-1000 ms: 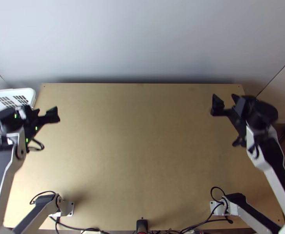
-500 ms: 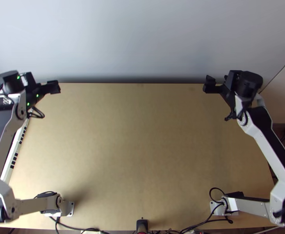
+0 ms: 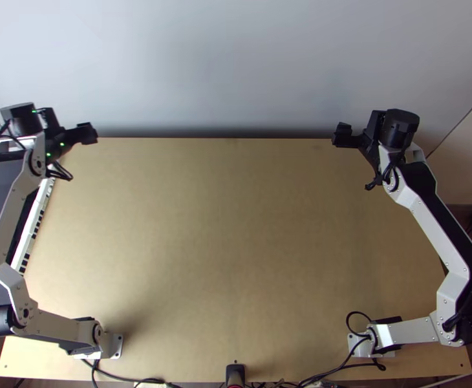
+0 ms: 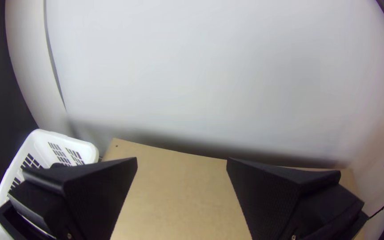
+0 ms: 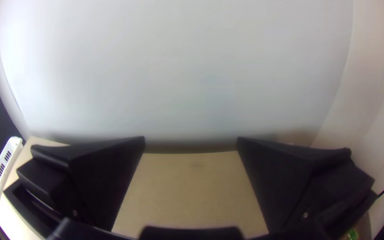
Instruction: Fold the t-shirt
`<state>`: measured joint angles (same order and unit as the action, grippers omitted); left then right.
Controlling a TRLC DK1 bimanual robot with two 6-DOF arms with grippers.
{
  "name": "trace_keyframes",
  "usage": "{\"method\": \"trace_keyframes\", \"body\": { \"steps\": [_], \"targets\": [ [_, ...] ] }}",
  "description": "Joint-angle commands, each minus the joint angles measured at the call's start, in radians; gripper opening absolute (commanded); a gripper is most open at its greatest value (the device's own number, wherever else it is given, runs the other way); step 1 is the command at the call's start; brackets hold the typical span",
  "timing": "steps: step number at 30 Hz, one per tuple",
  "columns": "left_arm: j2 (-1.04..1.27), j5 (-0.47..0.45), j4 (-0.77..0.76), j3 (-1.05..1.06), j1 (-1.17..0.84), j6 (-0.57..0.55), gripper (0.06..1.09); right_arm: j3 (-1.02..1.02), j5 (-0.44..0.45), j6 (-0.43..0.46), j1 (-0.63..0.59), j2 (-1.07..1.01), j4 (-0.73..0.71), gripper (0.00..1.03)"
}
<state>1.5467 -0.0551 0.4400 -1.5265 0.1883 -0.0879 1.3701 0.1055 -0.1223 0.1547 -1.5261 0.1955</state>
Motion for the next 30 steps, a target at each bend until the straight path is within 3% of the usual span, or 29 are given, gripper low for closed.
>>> {"method": "trace_keyframes", "body": {
  "steps": [1, 14, 30],
  "targets": [
    [0.033, 0.003, 0.008, -0.014, 0.134, 0.024, 1.04, 0.001, 0.013, -0.008, 0.009, -0.003, 0.001, 0.96],
    [0.219, -0.008, -0.081, 0.063, 0.513, 0.151, 1.04, 0.014, 0.039, 0.049, 0.088, 0.11, 0.096, 0.96],
    [0.628, -0.009, -0.092, -0.251, 0.665, 0.192, 1.04, 0.014, 0.049, 0.081, 0.103, 0.123, 0.154, 0.96]
  ]
}}
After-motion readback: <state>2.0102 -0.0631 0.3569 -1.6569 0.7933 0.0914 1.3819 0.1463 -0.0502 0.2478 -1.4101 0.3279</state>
